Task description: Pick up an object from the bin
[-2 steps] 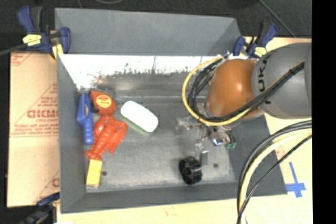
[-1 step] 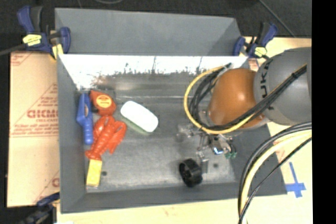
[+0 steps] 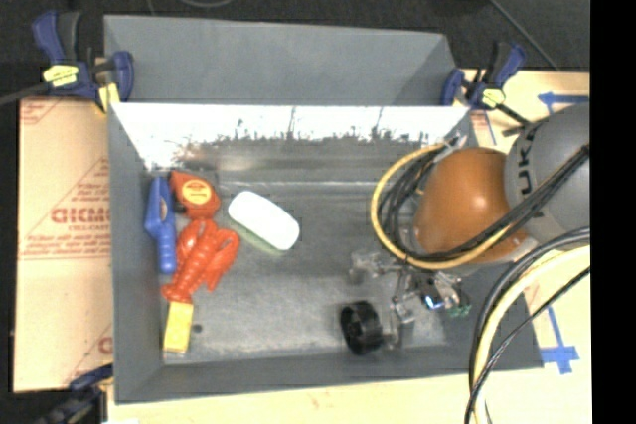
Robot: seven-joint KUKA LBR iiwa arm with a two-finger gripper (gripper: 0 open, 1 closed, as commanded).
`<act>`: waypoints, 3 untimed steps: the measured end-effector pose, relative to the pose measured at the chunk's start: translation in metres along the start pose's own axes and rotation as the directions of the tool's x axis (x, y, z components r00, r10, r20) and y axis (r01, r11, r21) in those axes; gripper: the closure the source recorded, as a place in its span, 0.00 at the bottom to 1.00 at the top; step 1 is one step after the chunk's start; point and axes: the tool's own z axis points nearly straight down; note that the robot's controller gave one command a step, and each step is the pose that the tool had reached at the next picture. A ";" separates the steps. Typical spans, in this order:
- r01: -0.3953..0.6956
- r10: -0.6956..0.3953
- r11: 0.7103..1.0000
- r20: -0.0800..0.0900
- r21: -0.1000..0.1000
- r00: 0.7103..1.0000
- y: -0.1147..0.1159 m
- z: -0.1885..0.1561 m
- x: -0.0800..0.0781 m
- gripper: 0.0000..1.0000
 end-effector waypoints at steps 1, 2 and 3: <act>-0.014 0.014 1.000 0.004 0.002 1.000 0.001 0.000 0.009 0.00; 0.074 -0.074 0.997 0.013 0.007 0.997 0.025 -0.001 0.008 0.00; 0.278 -0.278 0.960 0.006 0.004 0.960 0.042 0.000 -0.001 1.00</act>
Offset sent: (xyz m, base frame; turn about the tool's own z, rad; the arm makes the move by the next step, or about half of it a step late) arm -0.0225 0.0325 -0.0016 -0.0966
